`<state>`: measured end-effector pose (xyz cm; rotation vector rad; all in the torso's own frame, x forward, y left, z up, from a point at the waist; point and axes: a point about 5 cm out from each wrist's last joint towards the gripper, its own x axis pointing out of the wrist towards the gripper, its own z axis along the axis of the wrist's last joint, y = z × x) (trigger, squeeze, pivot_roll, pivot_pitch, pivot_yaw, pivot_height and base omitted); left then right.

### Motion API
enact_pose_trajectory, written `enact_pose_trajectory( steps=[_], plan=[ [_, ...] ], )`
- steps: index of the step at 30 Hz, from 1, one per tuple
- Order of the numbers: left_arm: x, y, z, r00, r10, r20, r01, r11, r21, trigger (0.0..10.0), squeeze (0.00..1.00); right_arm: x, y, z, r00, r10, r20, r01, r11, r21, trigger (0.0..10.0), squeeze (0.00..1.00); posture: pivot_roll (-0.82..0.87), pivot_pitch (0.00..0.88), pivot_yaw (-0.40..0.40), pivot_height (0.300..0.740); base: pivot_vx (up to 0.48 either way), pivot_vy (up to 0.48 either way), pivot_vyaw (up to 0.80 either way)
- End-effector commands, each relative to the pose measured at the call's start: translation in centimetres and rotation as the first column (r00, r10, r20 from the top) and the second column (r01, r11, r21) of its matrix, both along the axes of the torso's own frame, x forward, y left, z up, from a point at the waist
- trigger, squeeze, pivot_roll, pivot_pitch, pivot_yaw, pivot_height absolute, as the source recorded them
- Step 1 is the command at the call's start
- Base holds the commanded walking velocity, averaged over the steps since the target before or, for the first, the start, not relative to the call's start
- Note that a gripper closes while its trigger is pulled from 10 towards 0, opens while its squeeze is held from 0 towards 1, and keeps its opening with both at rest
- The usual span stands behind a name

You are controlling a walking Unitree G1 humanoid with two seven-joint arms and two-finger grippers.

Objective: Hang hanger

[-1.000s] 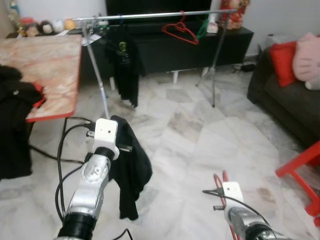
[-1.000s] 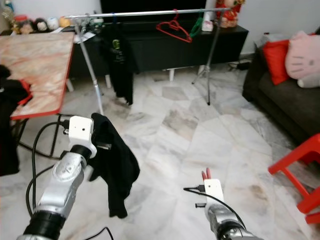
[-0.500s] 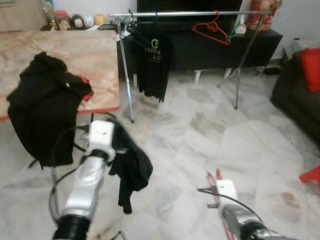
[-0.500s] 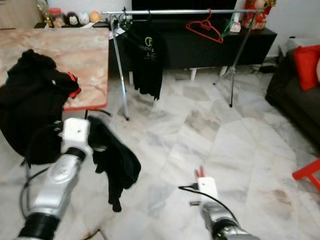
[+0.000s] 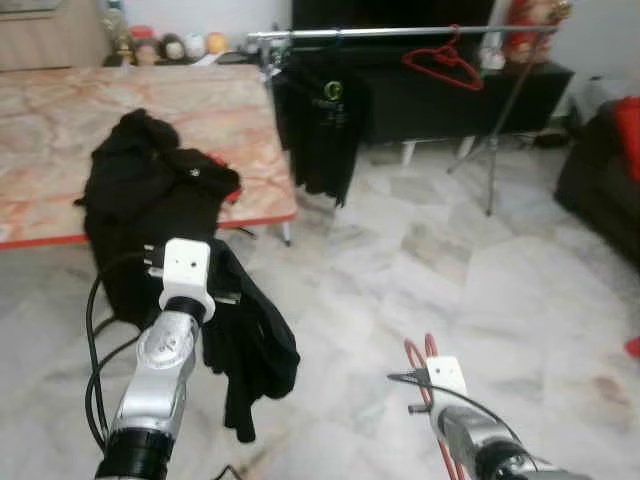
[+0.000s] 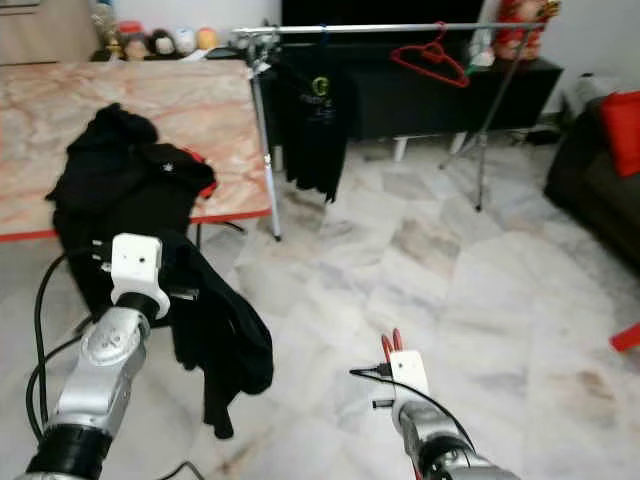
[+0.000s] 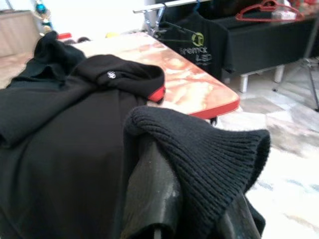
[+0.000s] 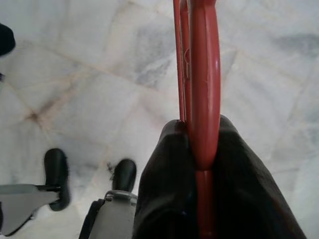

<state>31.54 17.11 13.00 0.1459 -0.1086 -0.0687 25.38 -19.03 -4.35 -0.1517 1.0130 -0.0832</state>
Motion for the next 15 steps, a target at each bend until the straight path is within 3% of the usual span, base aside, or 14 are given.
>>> enact_pose_trajectory(
  steps=[1,15],
  plan=[
    [0.28,-0.79,1.12,0.999,-0.028,0.044,0.028,1.000,-0.001,10.0,0.00,-0.24,-0.66,-0.06,1.000,-0.011,-0.007,0.011,1.000,-0.014,10.0,0.00,0.03,0.000,-0.048,0.740,0.000,0.352,0.00],
    [0.27,-0.85,1.17,0.999,-0.028,0.044,0.028,1.000,-0.003,10.0,0.00,-0.24,-0.74,-0.05,1.000,-0.005,-0.009,0.005,1.000,-0.018,10.0,0.00,0.04,0.000,-0.053,0.740,0.000,0.355,0.00]
  ],
)
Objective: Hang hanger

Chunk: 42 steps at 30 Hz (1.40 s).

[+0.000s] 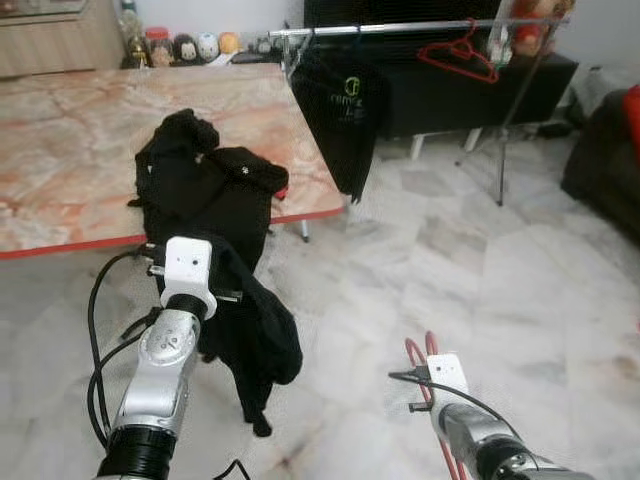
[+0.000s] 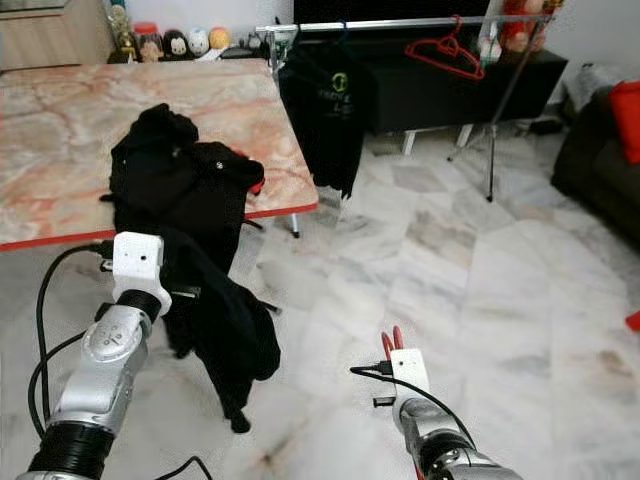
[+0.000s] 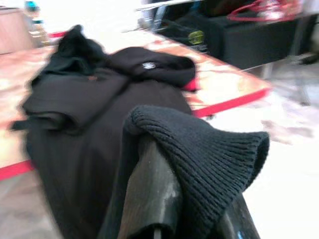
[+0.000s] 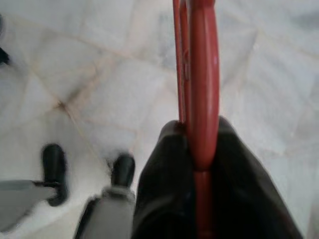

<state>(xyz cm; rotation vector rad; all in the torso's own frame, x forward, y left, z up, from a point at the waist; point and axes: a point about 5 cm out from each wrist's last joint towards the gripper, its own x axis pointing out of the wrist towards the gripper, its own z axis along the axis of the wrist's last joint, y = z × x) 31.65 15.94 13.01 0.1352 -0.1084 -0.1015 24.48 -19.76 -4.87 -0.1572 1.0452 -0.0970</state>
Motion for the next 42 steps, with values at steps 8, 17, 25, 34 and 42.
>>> enact_pose_trajectory(
  steps=[8,17,25,34,42],
  plan=[
    [0.15,0.30,1.16,0.999,0.001,0.046,-0.001,1.000,0.006,10.0,0.00,0.64,0.04,0.45,1.000,0.010,0.021,-0.010,1.000,-0.008,10.0,0.00,0.04,0.000,-0.051,0.740,0.000,0.353,0.00],
    [0.19,0.17,1.23,0.999,-0.005,0.048,0.004,1.000,0.007,10.0,0.00,0.64,0.03,0.45,1.000,0.012,0.020,-0.012,1.000,-0.009,10.0,0.00,0.04,0.000,-0.051,0.740,0.000,0.354,0.00],
    [0.11,0.14,1.20,0.999,-0.004,0.050,0.003,1.000,0.009,10.0,0.00,0.60,0.05,0.41,1.000,0.013,0.019,-0.013,1.000,-0.009,10.0,0.00,0.04,0.000,-0.053,0.740,0.000,0.295,0.00],
    [-0.08,-0.38,1.16,0.998,-0.030,0.060,0.030,1.000,0.006,10.0,0.00,0.59,0.01,0.42,1.000,0.015,0.018,-0.015,1.000,-0.011,10.0,0.00,0.04,0.000,-0.056,0.740,0.000,0.000,0.00],
    [-0.10,-0.33,1.21,0.998,-0.032,0.060,0.032,0.999,0.002,10.0,0.00,0.60,-0.01,0.43,1.000,0.017,0.018,-0.017,1.000,-0.011,10.0,0.00,0.04,0.000,-0.058,0.740,0.000,0.000,0.00]
  ],
)
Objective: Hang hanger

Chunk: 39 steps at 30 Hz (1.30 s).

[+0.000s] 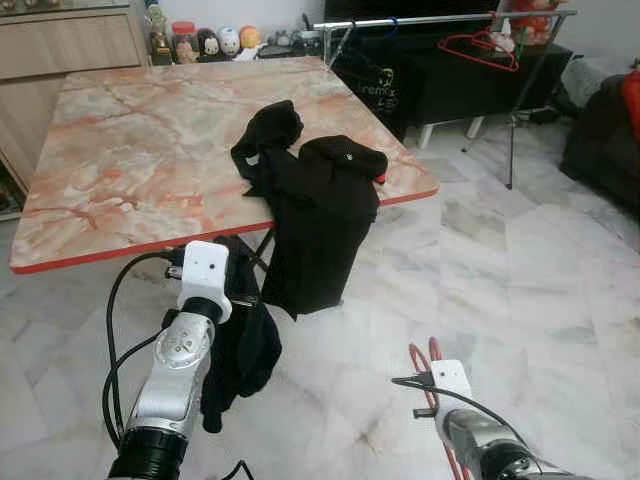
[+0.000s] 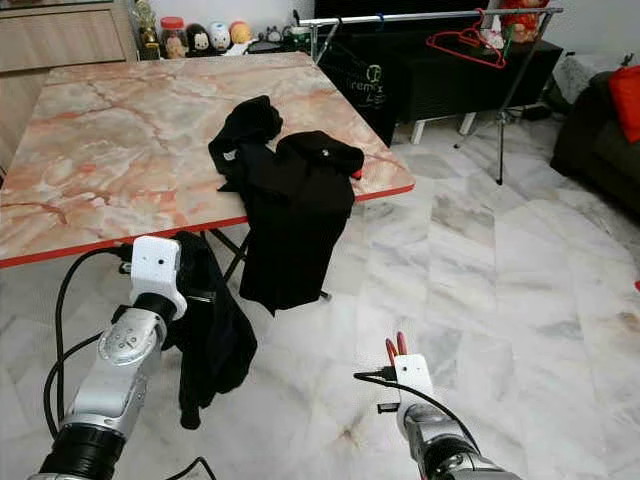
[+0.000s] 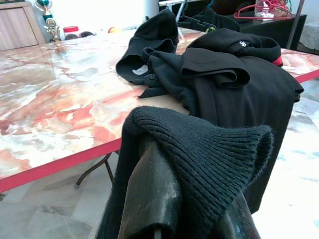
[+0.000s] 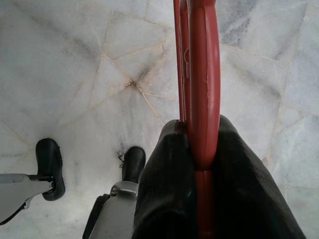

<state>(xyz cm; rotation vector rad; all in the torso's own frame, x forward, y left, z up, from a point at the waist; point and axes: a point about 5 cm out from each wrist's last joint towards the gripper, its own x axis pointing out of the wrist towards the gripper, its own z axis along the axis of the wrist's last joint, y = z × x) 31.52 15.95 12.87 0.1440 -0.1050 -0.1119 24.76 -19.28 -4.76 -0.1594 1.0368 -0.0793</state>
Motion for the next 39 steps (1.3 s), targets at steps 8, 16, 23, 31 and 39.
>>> enact_pose_trajectory(
  steps=[8,16,23,31,39],
  plan=[
    [0.00,-0.68,1.30,0.997,-0.048,0.055,0.048,0.999,-0.001,10.0,0.00,0.34,-0.51,0.33,1.000,0.003,0.010,-0.003,1.000,-0.018,10.0,0.00,0.04,0.000,-0.058,0.740,0.000,0.000,0.00],
    [0.01,-0.67,1.36,0.997,-0.047,0.060,0.046,0.999,0.022,10.0,0.00,0.37,-0.51,0.35,1.000,0.016,0.009,-0.015,1.000,-0.023,10.0,0.00,0.04,0.000,-0.058,0.740,0.000,-0.068,0.08],
    [0.10,-0.64,1.14,0.998,-0.040,0.044,0.039,0.999,0.039,10.0,0.00,0.38,-0.55,0.36,1.000,0.015,0.008,-0.015,1.000,-0.022,10.0,0.00,0.04,0.000,-0.060,0.740,0.000,-0.349,0.37],
    [0.09,-0.61,1.06,0.999,-0.037,0.037,0.036,0.999,0.030,10.0,0.00,0.35,-0.56,0.35,1.000,0.011,0.008,-0.010,1.000,-0.019,10.0,0.00,0.04,0.000,-0.061,0.740,0.000,-0.098,0.00],
    [0.04,-0.26,0.81,1.000,-0.008,0.023,0.008,1.000,0.003,10.0,0.00,0.36,-0.57,0.36,1.000,0.011,0.010,-0.010,1.000,-0.018,10.0,0.00,0.04,0.000,-0.061,0.740,0.000,0.000,0.00]
  ],
)
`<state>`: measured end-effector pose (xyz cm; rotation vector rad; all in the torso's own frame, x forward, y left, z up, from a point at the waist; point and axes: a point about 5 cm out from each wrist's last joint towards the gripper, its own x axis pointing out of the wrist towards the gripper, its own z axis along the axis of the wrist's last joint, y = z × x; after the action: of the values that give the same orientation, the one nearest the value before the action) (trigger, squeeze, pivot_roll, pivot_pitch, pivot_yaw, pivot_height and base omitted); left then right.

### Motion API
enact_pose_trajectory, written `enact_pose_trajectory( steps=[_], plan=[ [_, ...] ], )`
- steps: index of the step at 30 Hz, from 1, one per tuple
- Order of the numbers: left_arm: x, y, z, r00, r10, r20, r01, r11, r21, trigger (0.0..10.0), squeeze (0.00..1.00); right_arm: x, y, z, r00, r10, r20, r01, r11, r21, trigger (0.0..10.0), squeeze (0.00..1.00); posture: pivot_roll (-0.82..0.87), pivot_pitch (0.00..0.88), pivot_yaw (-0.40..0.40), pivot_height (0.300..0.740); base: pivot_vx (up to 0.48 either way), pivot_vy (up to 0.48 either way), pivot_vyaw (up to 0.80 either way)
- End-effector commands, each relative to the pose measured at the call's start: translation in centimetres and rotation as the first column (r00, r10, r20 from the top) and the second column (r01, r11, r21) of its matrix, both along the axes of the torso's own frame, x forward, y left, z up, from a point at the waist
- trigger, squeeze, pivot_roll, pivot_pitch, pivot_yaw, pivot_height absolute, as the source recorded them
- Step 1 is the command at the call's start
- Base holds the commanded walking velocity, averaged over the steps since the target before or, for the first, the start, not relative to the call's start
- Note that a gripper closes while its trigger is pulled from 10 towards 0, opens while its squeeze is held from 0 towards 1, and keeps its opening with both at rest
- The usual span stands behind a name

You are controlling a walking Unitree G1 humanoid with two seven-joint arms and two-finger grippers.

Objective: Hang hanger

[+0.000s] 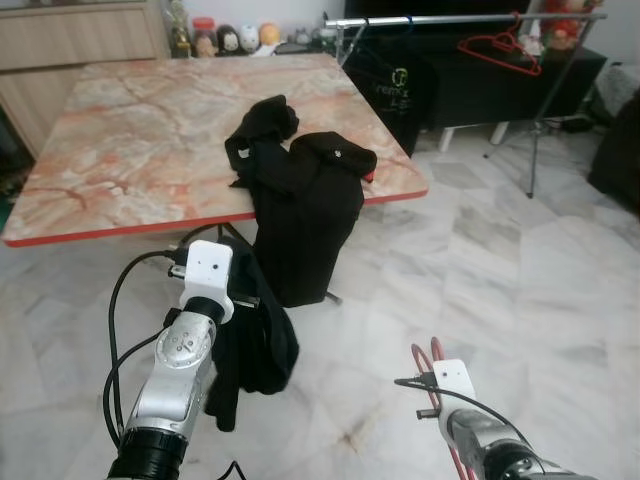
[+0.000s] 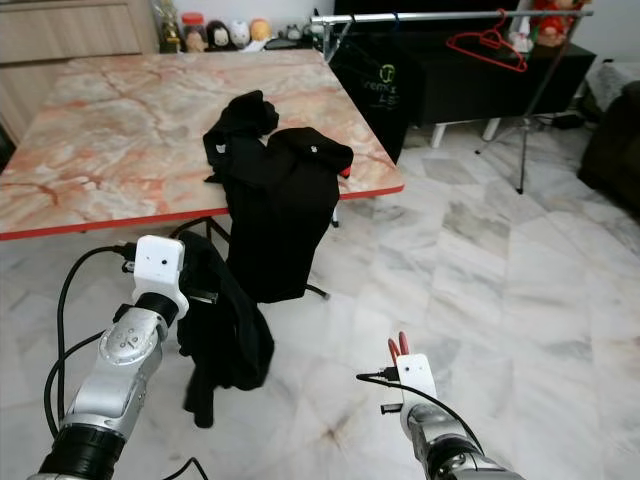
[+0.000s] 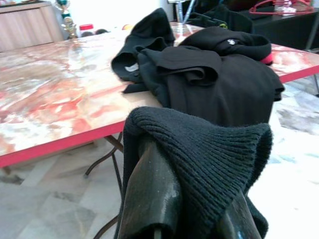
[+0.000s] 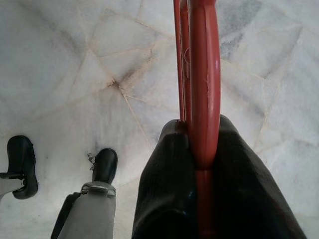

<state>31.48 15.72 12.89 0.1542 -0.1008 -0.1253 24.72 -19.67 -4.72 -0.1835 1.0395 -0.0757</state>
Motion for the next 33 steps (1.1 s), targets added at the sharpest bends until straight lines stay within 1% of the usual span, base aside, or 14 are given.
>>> enact_pose_trajectory(
  steps=[1,6,9,10,11,12,16,20,24,26,27,28,29,33],
  plan=[
    [0.0,0.1,0.9,0.999,0.006,0.033,-0.006,1.000,-0.012,10.0,0.00,0.4,-0.2,0.3,1.000,-0.004,0.015,0.004,1.000,0.000,10.0,0.00,0.04,0.000,-0.060,0.740,0.000,0.000,0.00],
    [-0.4,0.9,1.0,0.998,0.024,0.050,-0.023,0.999,-0.022,10.0,0.00,0.3,-0.1,0.3,1.000,0.012,-0.001,-0.012,1.000,-0.004,10.0,0.00,0.04,0.000,-0.057,0.740,0.000,0.000,0.00],
    [-0.9,1.8,0.8,0.998,0.037,0.059,-0.036,0.999,-0.014,10.0,0.00,0.4,-0.1,0.3,1.000,0.025,-0.001,-0.025,1.000,-0.014,10.0,0.00,0.04,0.000,-0.057,0.740,0.000,0.000,0.00],
    [-1.2,2.3,0.6,0.997,0.040,0.059,-0.040,0.999,0.007,10.0,0.00,0.4,-0.1,0.3,1.000,0.021,0.000,-0.021,1.000,-0.012,10.0,0.00,0.04,0.000,-0.057,0.740,0.000,0.000,0.00],
    [-1.8,3.1,0.1,0.998,0.034,0.048,-0.037,0.997,0.069,10.0,0.00,0.4,-0.1,0.3,1.000,0.016,0.001,-0.016,1.000,-0.009,10.0,0.00,0.04,0.000,-0.057,0.740,0.000,0.000,0.00],
    [-2.1,3.5,-0.2,0.999,0.032,0.042,-0.036,0.995,0.093,10.0,0.00,0.4,-0.1,0.3,1.000,0.017,0.001,-0.017,1.000,-0.009,10.0,0.00,0.04,0.000,-0.057,0.740,0.000,0.000,0.00],
    [-2.6,4.5,-0.2,0.999,0.016,0.040,-0.022,0.989,0.148,10.0,0.00,0.3,-0.1,0.3,1.000,0.020,0.000,-0.020,1.000,-0.009,10.0,0.00,0.05,0.000,-0.061,0.740,0.000,0.000,0.00],
    [-3.0,4.7,0.0,0.999,-0.020,0.043,0.012,0.983,0.182,10.0,0.00,0.3,-0.2,0.2,1.000,0.026,-0.005,-0.026,1.000,-0.008,10.0,0.00,0.06,0.000,-0.059,0.740,0.000,0.000,0.00],
    [-4.4,4.7,-0.5,0.997,-0.071,0.028,0.063,0.971,0.230,10.0,0.00,0.2,-0.2,0.2,1.000,0.026,-0.004,-0.026,1.000,-0.009,10.0,0.00,0.05,0.000,-0.057,0.740,0.000,0.000,0.00],
    [-4.6,4.8,-0.6,0.997,-0.075,0.022,0.068,0.970,0.233,10.0,0.00,0.2,-0.2,0.2,1.000,0.026,-0.004,-0.026,1.000,-0.010,10.0,0.00,0.05,0.000,-0.057,0.740,0.000,0.000,0.00],
    [-5.4,5.4,-0.8,0.998,-0.068,0.005,0.064,0.968,0.242,10.0,0.00,0.2,-0.2,0.2,1.000,0.026,-0.003,-0.027,1.000,-0.010,10.0,0.00,0.06,0.000,-0.059,0.740,0.000,0.000,0.00],
    [-5.4,5.4,-0.8,0.998,-0.068,0.005,0.064,0.968,0.242,10.0,0.00,0.2,-0.2,0.2,1.000,0.026,-0.003,-0.027,1.000,-0.010,10.0,0.00,0.06,0.000,-0.059,0.740,0.000,0.000,0.00],
    [-6.0,6.0,-0.8,0.999,-0.051,-0.002,0.051,0.973,0.227,10.0,0.00,0.2,-0.3,0.2,1.000,0.029,-0.002,-0.029,1.000,-0.010,10.0,0.00,0.06,0.000,-0.060,0.740,0.000,0.000,0.00],
    [-6.1,5.8,-0.8,0.999,-0.041,-0.004,0.041,0.978,0.206,10.0,0.00,0.1,-0.3,0.2,0.999,0.039,-0.004,-0.039,0.999,-0.014,10.0,0.00,0.07,0.000,-0.062,0.740,0.000,0.000,0.00]
  ],
)
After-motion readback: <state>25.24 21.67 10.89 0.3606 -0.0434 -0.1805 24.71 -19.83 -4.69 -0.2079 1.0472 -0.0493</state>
